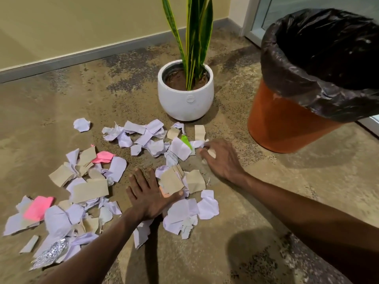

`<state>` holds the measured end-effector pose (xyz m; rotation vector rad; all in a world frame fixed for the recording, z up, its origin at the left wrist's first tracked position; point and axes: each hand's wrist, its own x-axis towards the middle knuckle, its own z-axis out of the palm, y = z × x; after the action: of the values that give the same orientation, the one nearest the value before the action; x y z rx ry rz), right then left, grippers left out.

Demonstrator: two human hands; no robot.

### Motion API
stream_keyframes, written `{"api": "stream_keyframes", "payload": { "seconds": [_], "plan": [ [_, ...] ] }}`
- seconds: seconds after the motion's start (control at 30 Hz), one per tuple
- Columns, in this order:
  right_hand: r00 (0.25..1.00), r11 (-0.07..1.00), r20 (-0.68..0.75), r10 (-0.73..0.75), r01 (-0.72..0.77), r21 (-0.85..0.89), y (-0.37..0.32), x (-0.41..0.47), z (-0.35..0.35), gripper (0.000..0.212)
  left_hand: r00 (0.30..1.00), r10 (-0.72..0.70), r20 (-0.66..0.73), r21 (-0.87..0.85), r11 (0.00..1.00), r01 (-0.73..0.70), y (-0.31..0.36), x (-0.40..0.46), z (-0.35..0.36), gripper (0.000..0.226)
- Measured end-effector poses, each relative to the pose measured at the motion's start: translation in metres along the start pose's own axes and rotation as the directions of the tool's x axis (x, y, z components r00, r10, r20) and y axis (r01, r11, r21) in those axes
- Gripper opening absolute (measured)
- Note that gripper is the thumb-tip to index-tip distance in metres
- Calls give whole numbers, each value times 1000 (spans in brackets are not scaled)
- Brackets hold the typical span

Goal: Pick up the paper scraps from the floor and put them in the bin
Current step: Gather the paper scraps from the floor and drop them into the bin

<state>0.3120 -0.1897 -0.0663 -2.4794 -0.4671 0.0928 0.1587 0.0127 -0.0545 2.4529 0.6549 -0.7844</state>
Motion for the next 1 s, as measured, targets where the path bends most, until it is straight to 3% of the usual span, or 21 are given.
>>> {"api": "stream_keyframes", "payload": {
  "seconds": [0.07,0.13,0.23,0.33,0.4,0.53,0.67,0.9,1.0],
  "plan": [
    [993,988,-111,-45,61,145,-22,11,4,36,1000,12,24,5,1000,-12,-1,0,-2,149],
    [982,987,-186,17,13,162,-34,36,1,29,998,24,52,4,1000,-24,-2,-1,-5,150],
    [996,994,-4,84,-83,75,-44,68,4,45,997,34,75,2,999,-34,-3,0,-5,151],
    [987,985,142,75,-51,-164,-60,76,25,65,997,27,71,1,1000,-27,-5,2,-5,152],
    [974,971,211,87,-36,-235,-76,78,40,76,997,22,74,-6,1000,-22,-5,2,-4,148],
    [947,946,314,66,41,-322,-99,77,53,74,996,21,83,1,1000,-21,-5,4,-5,145],
    [950,953,312,-10,103,-283,-96,56,46,57,996,21,84,6,1000,-22,-6,4,-6,159],
    [924,938,354,-144,242,-249,-68,-25,23,53,991,131,-6,-51,990,-131,-15,-5,-2,167],
    [884,974,442,-155,213,-84,-64,-42,6,58,973,201,-114,-89,973,-212,-22,-10,1,167]
  ]
}}
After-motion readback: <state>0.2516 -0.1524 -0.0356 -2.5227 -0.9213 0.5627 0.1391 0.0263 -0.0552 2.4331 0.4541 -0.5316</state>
